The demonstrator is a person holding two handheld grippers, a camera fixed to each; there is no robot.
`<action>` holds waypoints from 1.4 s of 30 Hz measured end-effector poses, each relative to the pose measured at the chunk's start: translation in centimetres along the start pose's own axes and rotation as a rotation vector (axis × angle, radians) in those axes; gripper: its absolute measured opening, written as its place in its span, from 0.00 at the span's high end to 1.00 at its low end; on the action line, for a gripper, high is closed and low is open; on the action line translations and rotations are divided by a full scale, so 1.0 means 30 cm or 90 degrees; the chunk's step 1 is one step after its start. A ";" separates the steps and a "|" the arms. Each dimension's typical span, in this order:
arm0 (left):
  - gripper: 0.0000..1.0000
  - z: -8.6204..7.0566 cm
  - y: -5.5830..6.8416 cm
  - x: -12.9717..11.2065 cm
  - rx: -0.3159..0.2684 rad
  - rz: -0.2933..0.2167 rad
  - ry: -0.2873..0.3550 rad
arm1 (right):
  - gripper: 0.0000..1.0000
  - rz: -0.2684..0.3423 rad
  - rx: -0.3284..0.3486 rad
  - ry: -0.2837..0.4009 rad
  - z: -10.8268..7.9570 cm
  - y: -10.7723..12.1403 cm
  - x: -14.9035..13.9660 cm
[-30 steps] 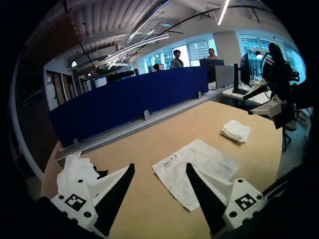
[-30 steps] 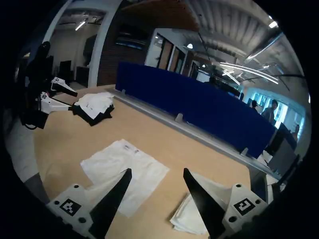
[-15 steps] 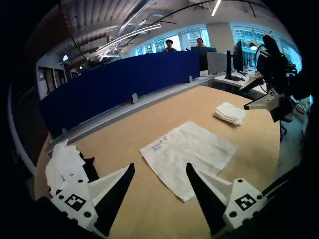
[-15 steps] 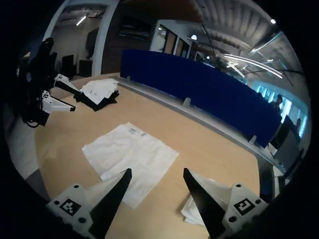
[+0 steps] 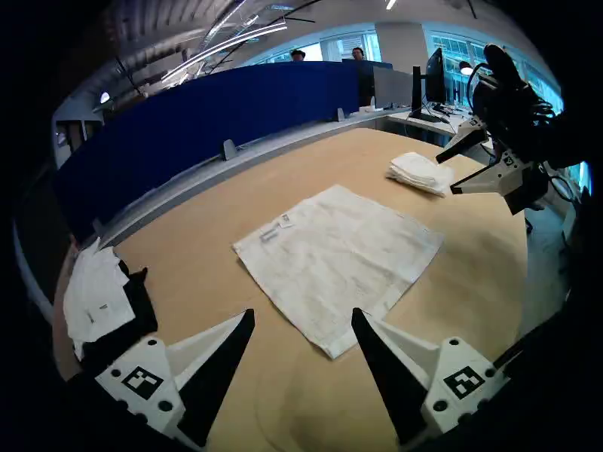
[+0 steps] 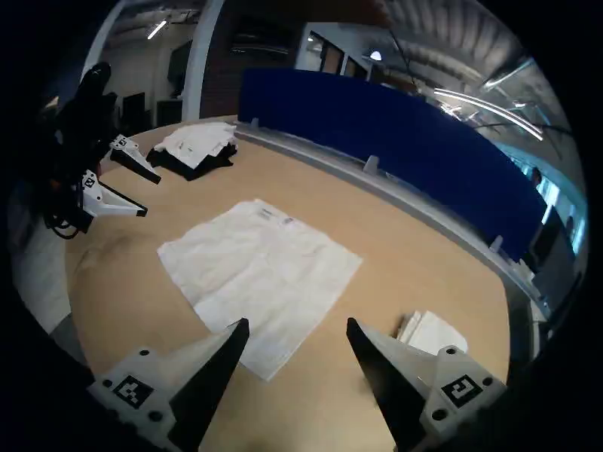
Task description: Fold towel
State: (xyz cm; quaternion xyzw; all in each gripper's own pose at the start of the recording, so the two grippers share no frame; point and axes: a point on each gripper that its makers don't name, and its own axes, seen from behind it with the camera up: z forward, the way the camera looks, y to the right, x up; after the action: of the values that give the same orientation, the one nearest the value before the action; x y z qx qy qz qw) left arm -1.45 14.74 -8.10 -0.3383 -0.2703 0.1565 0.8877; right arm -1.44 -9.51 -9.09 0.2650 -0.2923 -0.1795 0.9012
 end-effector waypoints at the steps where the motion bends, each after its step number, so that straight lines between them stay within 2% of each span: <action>1: 0.05 0.009 0.007 -0.014 -0.004 0.000 -0.005 | 0.00 0.002 0.001 -0.004 0.008 -0.005 -0.015; 15: 0.05 0.114 0.077 -0.168 -0.038 0.000 -0.061 | 0.00 0.015 0.028 -0.061 0.098 -0.059 -0.190; 24: 0.06 0.149 0.104 -0.245 -0.058 -0.009 -0.099 | 0.01 0.021 0.043 -0.091 0.126 -0.087 -0.270; 36: 0.10 0.175 0.128 -0.281 -0.076 -0.016 -0.129 | 0.05 0.030 0.055 -0.111 0.151 -0.094 -0.312; 39: 0.11 0.177 0.130 -0.279 -0.078 -0.016 -0.130 | 0.09 0.028 0.057 -0.113 0.154 -0.097 -0.315; 42: 0.17 0.176 0.136 -0.277 -0.083 -0.017 -0.133 | 0.14 0.029 0.057 -0.118 0.157 -0.098 -0.319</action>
State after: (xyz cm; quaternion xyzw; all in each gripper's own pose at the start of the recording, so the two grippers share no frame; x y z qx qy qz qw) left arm -11.62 16.60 -10.70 -0.3737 -0.3756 0.1614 0.8326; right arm -12.18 -9.01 -11.69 0.2807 -0.3880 -0.1692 0.8614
